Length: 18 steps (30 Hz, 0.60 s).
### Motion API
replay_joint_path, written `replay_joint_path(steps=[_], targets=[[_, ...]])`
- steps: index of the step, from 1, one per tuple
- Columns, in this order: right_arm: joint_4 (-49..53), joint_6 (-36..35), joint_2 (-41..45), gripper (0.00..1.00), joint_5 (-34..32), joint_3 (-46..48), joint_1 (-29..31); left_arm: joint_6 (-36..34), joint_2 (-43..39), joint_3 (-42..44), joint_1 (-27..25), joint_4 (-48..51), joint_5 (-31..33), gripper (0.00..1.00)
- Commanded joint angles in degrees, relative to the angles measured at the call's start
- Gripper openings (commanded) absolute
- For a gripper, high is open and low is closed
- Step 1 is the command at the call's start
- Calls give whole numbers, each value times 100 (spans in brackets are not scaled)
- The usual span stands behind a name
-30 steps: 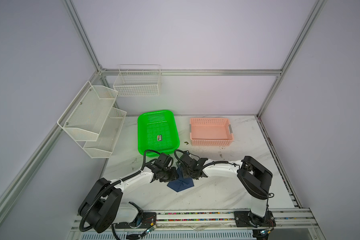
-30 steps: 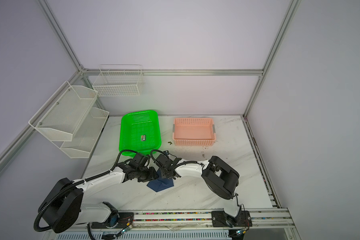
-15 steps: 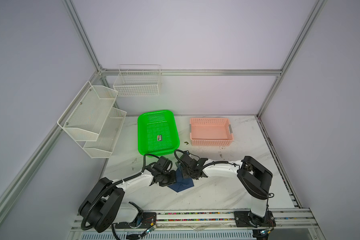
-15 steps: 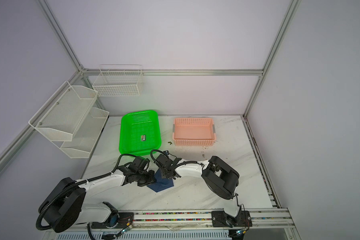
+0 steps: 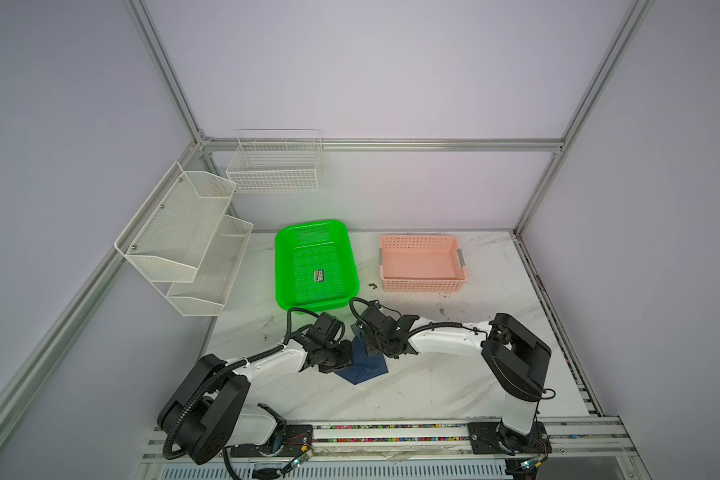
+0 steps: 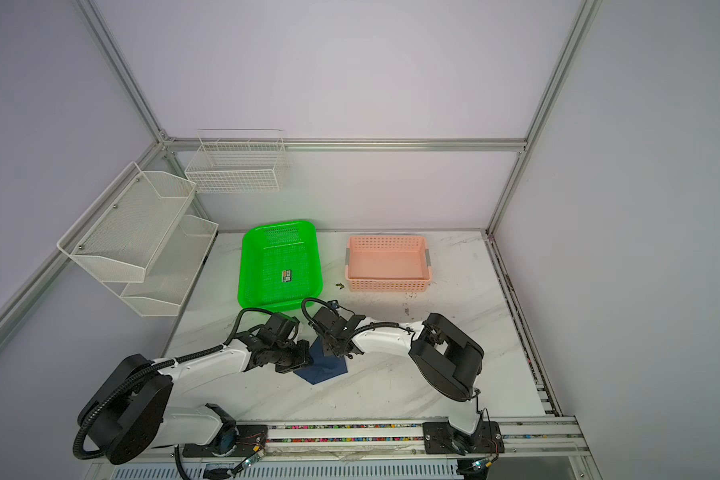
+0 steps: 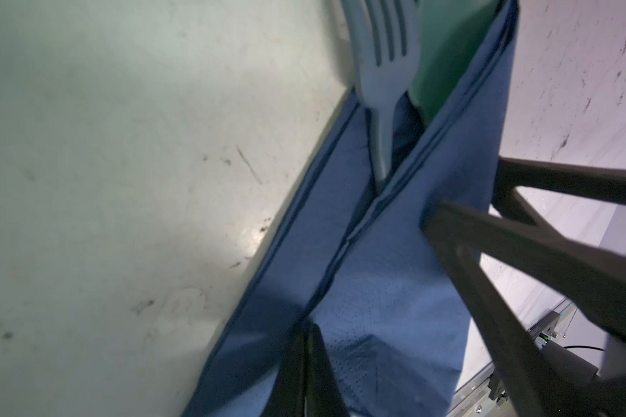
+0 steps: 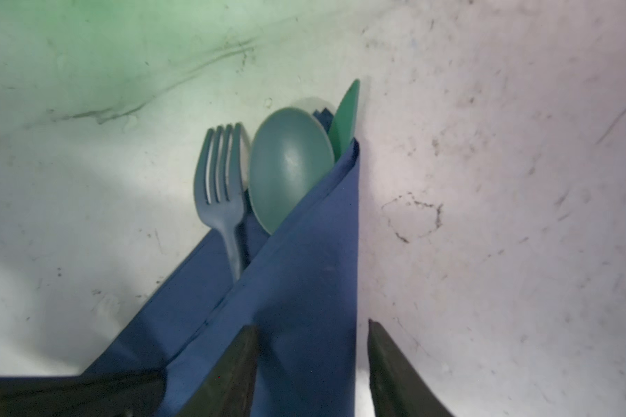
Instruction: Place the utensils on the paper napkin and roll it up
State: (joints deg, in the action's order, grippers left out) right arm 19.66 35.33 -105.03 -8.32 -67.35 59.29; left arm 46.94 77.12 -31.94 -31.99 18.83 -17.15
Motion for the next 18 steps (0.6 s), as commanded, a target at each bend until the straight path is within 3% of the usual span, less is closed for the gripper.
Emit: replay_joint_path(steps=[1,18], targets=[[240,-39,332,56,-162,-21,48,-61,56,210,26,-117,88,0],[489,-299,-415,57,-173,-463,337,-108,-72,205,26,33,247,0]])
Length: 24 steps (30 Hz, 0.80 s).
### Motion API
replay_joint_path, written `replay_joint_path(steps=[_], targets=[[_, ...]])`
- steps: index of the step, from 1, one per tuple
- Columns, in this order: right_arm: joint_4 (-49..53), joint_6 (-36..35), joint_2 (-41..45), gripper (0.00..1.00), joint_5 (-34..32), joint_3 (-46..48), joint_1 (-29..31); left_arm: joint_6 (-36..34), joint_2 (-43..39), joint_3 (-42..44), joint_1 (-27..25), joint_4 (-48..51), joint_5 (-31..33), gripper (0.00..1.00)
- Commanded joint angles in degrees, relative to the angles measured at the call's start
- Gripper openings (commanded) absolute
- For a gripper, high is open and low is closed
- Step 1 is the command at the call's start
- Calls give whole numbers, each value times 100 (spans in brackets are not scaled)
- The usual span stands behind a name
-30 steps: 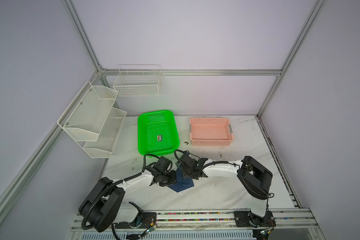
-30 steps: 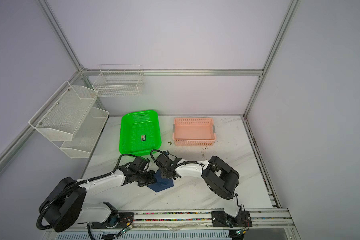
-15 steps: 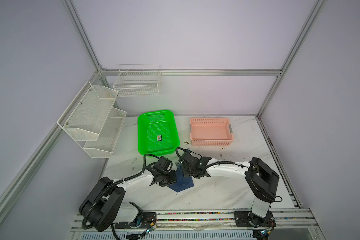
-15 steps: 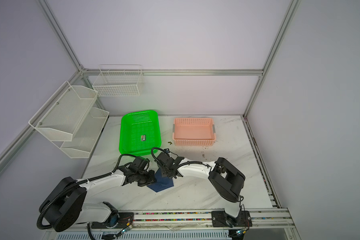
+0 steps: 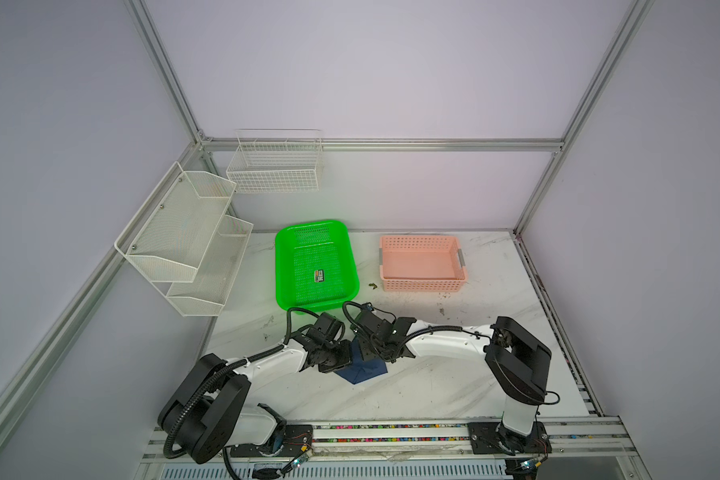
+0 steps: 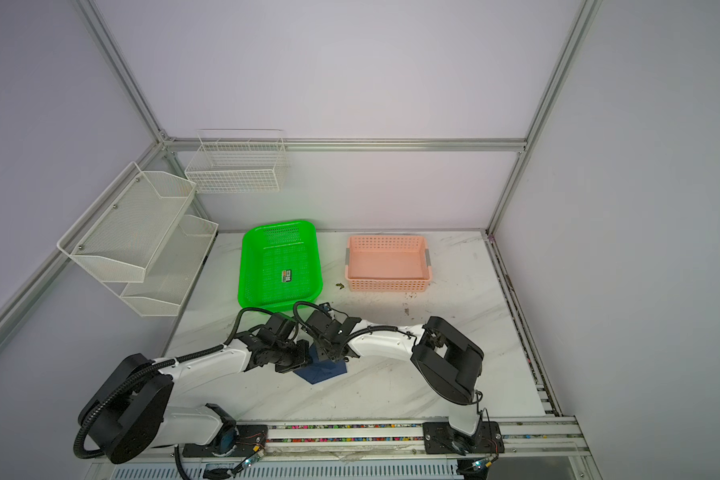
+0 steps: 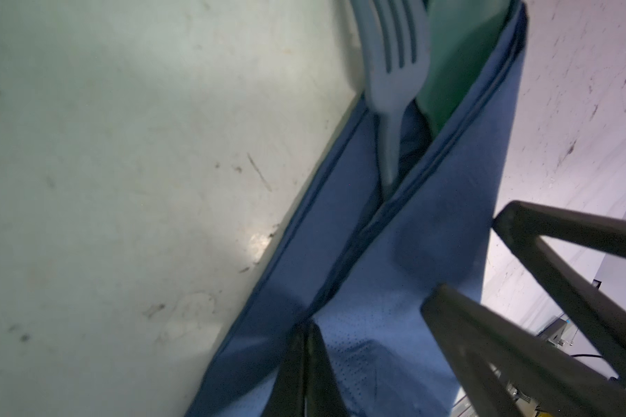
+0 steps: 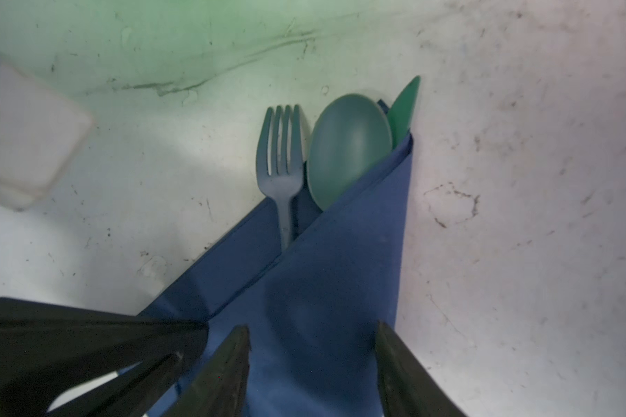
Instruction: Place the utensils on the paper napkin and roll it up
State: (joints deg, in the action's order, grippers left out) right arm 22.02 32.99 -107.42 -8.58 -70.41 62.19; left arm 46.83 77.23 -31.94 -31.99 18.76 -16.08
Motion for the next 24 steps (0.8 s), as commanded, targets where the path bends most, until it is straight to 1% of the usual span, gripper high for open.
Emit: replay_joint_path(steps=[1,8,16,20,24], targets=[[266,-65,-213,57,-177,-173,47,-104,-85,212,26,39,146,0],[382,-30,-350,54,-423,-238,56,-110,-68,235,26,35,149,0],[338,-40,-490,50,-386,-237,71,-111,-66,237,26,39,152,0],[373,24,-486,45,-458,-210,91,-113,-29,258,26,23,151,0],[415,58,-458,39,-521,-209,95,-113,7,250,28,-4,126,0]])
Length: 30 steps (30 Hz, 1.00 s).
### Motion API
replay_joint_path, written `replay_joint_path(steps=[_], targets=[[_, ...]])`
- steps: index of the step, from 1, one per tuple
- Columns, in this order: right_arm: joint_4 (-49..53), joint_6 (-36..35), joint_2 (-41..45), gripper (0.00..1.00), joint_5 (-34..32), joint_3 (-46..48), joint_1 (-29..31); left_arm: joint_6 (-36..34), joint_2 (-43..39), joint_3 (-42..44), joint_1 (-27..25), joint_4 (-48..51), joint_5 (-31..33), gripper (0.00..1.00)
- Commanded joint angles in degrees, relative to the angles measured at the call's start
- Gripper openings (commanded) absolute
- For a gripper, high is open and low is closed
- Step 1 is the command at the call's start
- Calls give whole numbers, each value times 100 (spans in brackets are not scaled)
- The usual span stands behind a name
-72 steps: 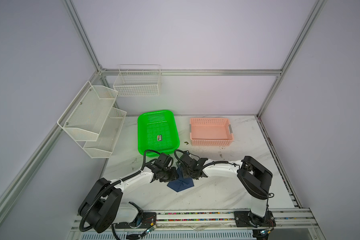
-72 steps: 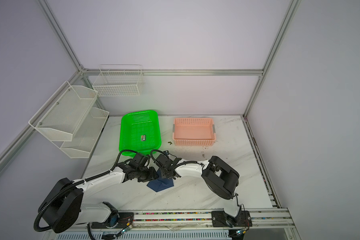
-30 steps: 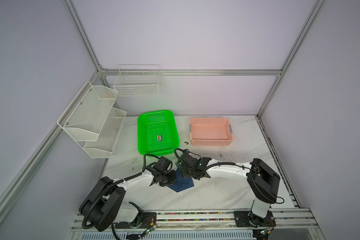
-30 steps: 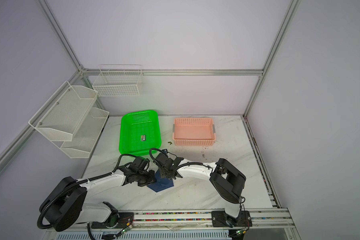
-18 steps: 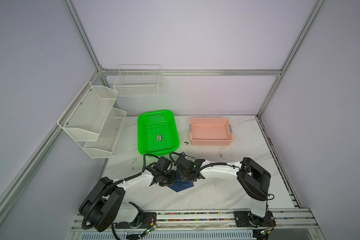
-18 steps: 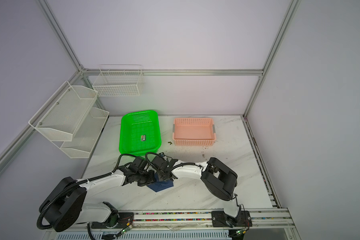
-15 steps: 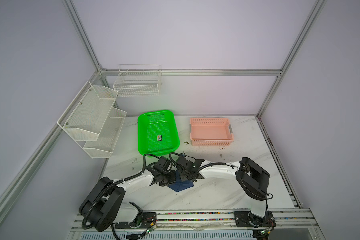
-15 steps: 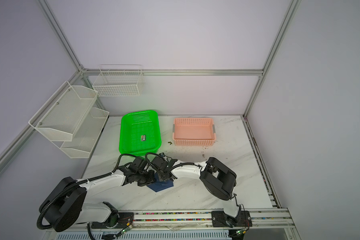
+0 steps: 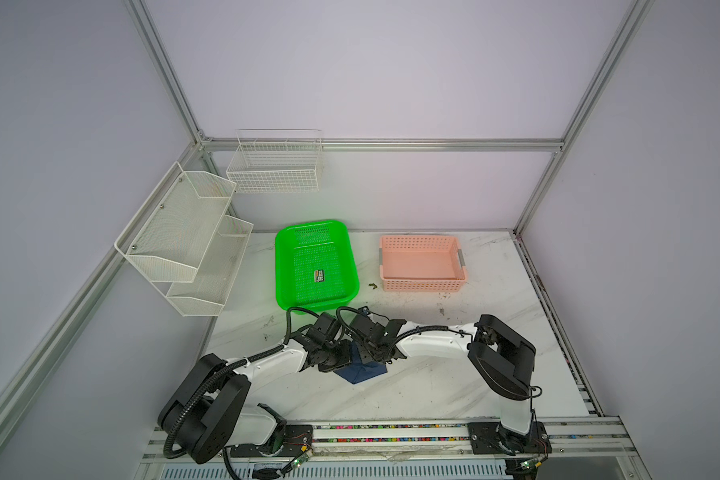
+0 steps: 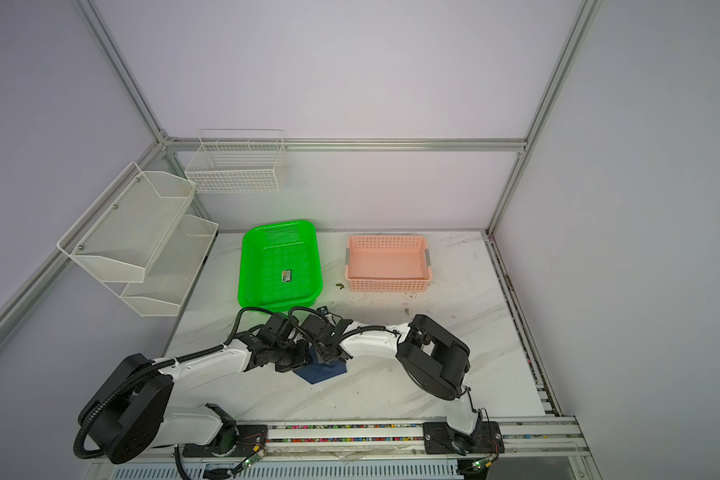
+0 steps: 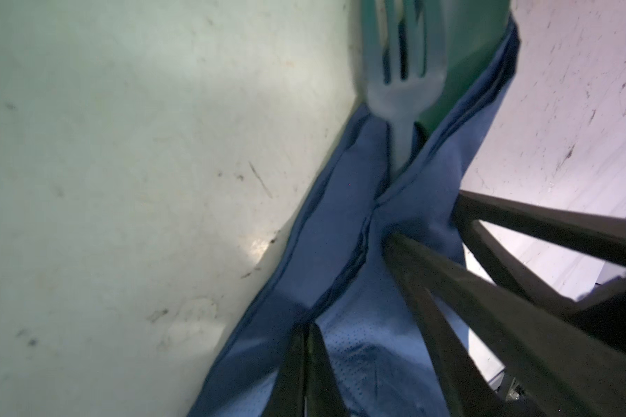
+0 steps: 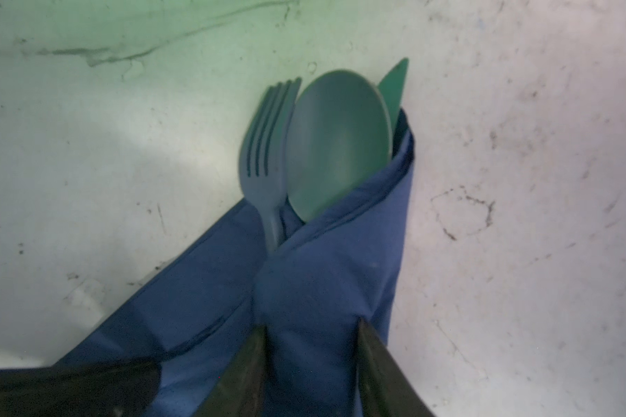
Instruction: Place the utensils on the paper napkin and roll it up
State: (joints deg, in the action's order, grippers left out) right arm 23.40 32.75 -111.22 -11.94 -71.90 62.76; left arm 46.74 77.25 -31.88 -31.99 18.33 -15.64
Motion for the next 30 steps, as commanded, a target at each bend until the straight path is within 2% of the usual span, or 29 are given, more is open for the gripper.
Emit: replay_joint_path(steps=[1,3,8,9,11,15,23,30], targets=[[292,89,-77,36,-202,-77,43,-111,9,236,26,30,79,0],[306,100,-77,32,-221,-88,39,-121,26,219,26,31,79,0],[357,100,-76,30,-277,-147,43,-130,44,217,26,39,76,0],[375,100,-75,31,-282,-160,42,-130,44,217,26,39,81,0],[440,100,-58,41,-321,-208,43,-126,53,210,26,39,80,0],[633,179,124,47,-576,-272,45,-161,63,156,34,87,100,0],[712,328,511,49,-867,-265,51,-253,67,33,35,227,180,0],[-194,216,792,45,12,150,43,-292,-175,-41,34,274,198,0]])
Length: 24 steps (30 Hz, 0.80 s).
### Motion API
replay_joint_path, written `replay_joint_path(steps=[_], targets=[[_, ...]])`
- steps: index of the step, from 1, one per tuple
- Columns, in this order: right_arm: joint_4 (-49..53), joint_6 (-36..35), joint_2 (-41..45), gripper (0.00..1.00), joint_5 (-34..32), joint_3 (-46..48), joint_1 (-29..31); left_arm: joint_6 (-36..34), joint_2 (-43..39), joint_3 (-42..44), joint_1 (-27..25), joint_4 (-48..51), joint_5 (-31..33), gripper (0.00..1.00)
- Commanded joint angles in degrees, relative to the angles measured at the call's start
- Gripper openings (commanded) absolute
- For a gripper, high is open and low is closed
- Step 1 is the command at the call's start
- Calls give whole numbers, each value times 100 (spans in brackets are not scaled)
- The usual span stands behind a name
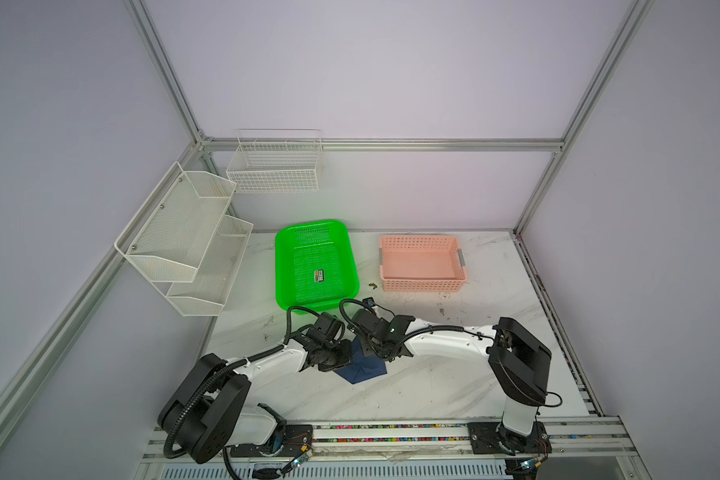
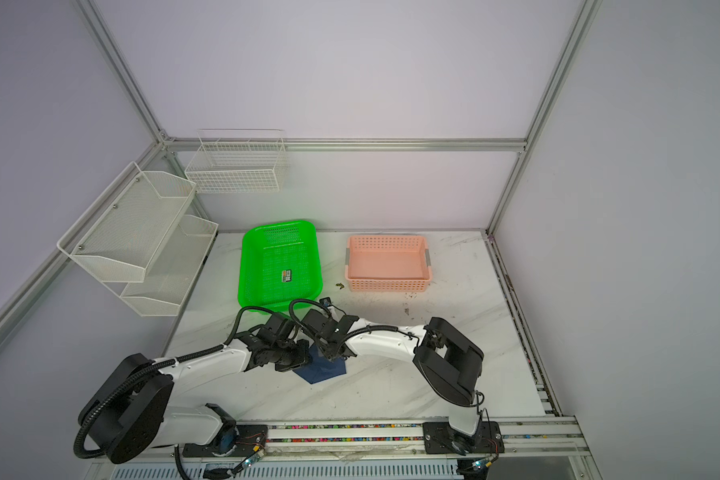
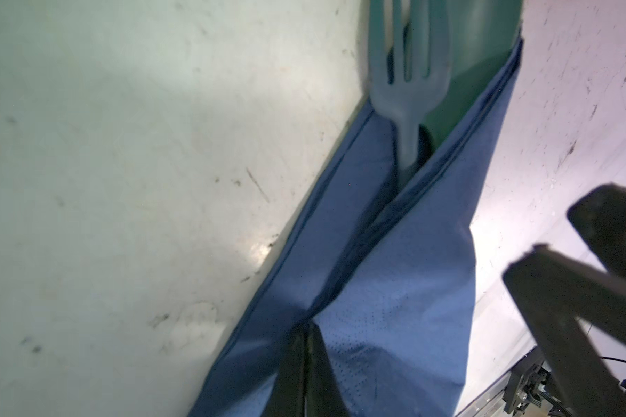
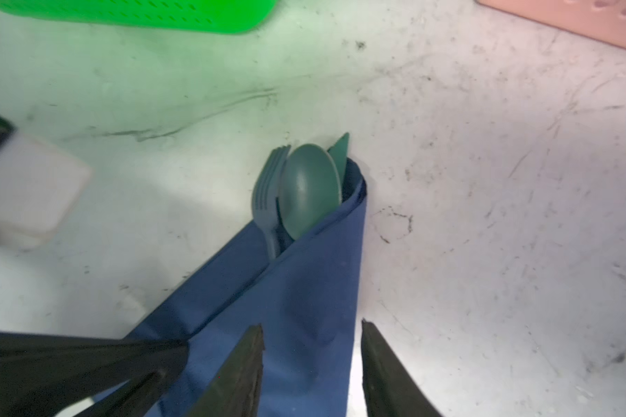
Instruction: Place the utensils on the paper napkin and roll it up
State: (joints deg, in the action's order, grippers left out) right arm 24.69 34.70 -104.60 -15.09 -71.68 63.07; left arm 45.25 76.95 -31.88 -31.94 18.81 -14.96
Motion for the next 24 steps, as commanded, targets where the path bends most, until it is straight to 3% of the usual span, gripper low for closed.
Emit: replay_joint_path(steps=[1,7,11,24], targets=[[-301,19,71,45,338,105,19,-148,-153,-59,26,240,135,0],[-124,-18,-334,46,325,-65,19,-173,-179,-112,30,289,142,0],[175,11,-547,47,-44,-192,16,-196,-204,-117,29,334,184,0],[76,-8,-754,46,62,-110,21,-252,-248,-193,30,458,256,0]])
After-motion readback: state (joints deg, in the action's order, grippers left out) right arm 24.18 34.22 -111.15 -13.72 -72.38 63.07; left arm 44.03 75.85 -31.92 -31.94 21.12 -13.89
